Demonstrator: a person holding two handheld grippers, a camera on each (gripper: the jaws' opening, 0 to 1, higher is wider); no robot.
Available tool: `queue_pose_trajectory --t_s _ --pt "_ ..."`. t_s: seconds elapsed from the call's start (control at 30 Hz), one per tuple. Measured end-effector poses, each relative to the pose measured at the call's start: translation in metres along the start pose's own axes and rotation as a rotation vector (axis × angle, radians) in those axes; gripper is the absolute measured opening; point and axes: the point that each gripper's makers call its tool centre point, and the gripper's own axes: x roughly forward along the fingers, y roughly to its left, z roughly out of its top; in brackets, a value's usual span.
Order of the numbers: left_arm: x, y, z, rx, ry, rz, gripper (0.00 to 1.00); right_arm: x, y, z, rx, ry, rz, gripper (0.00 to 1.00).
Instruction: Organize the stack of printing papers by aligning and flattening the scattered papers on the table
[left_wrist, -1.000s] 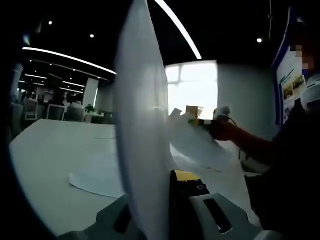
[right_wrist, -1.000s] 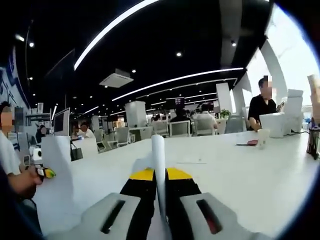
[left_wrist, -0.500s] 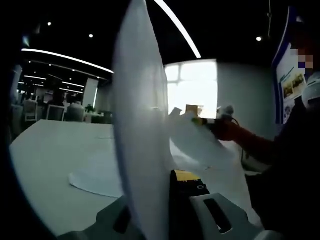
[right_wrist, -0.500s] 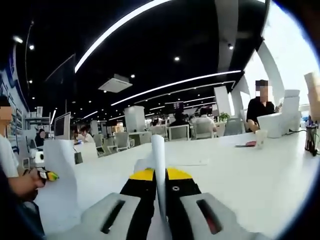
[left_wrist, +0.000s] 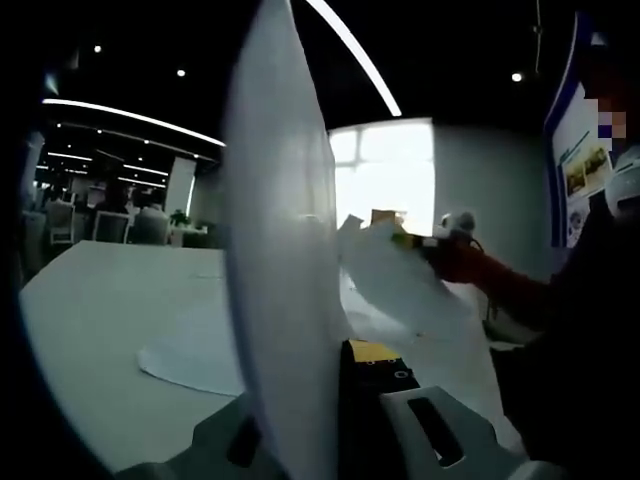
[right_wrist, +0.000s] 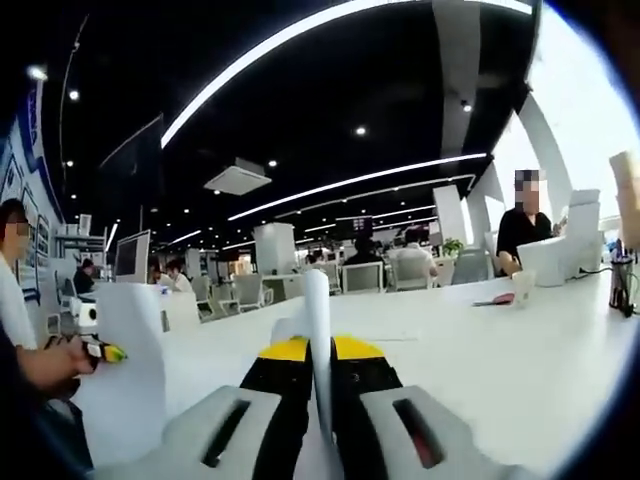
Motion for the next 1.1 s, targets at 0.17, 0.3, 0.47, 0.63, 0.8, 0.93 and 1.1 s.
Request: queue_pose_trajectory --t_s 0.17,0.3,0.47,0.63,0.8,0.93,1.1 --pt "0.0 0.0 0.0 0.0 -0.001 0.0 0.06 -0.008 0.004 0.003 0.051 -0.035 0.024 0.02" --pt "0.0 0.0 0.0 0.001 -0.001 -0.001 0.06 -0.016 0.005 0.005 0.066 -0.054 0.028 0.02" --pt "0.0 0.0 0.0 0.003 -0.001 0.0 0.06 -0.022 0.008 0.011 0.064 -0.07 0.033 0.02" --pt "0.0 0.0 0.0 0.004 -0.001 0.001 0.06 -0.026 0.012 0.015 0.069 -0.083 0.041 0.02" --pt "0.0 0.0 0.0 0.006 0.0 0.003 0.06 -0.029 0.019 0.019 0.073 -0.096 0.054 0.02" --pt "0.0 0.0 0.0 0.008 0.001 0.004 0.06 -0.032 0.023 0.021 0.082 -0.107 0.061 0.02" --pt "0.0 -0.001 0.0 0.007 0.002 0.003 0.06 -0.034 0.026 0.023 0.082 -0.114 0.065 0.02"
